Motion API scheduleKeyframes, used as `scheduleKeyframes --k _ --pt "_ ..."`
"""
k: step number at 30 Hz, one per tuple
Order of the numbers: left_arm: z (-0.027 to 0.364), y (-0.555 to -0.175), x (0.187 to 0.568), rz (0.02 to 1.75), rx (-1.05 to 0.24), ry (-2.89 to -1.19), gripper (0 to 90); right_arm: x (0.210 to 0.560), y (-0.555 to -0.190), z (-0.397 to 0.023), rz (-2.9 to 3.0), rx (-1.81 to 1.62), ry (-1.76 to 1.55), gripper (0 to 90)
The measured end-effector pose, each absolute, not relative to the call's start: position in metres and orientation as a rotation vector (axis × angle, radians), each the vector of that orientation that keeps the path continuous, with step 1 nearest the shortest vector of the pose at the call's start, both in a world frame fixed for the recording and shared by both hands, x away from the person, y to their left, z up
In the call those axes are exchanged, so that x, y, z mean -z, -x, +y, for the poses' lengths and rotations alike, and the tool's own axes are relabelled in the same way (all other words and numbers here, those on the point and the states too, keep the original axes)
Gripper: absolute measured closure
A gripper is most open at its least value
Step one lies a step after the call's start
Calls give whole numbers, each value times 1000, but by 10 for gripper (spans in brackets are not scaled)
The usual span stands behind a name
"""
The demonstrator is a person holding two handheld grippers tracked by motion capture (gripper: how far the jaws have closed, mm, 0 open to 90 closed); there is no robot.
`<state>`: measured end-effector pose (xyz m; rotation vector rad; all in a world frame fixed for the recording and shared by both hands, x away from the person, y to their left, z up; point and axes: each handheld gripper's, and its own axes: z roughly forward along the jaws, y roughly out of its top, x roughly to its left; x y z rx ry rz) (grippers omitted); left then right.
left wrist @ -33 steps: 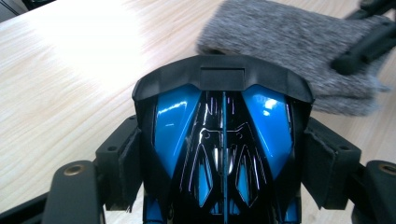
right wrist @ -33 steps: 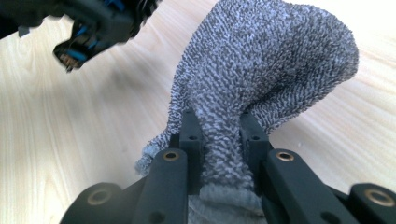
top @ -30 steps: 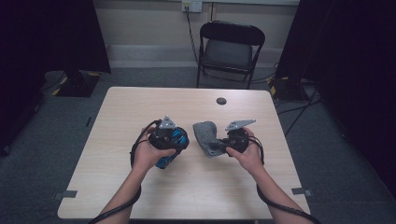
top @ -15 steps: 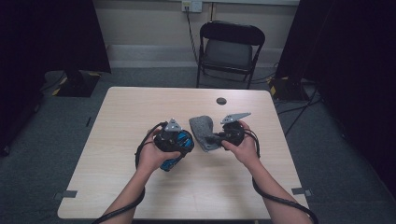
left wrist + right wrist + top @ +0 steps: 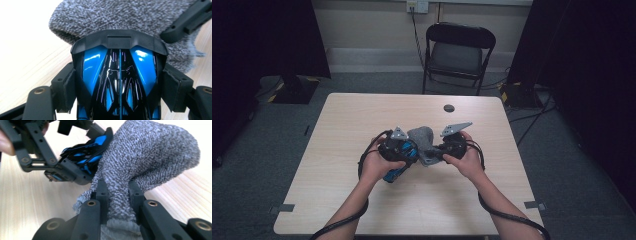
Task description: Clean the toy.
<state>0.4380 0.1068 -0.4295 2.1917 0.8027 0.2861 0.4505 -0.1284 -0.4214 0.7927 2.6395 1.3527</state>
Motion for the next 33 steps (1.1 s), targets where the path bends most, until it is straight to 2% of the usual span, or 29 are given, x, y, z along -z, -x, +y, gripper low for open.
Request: scheduleKeyframes --k 33 --pt "111 -445 426 808 -325 -2219 256 427 -445 -140 2663 -1385 -747 759"
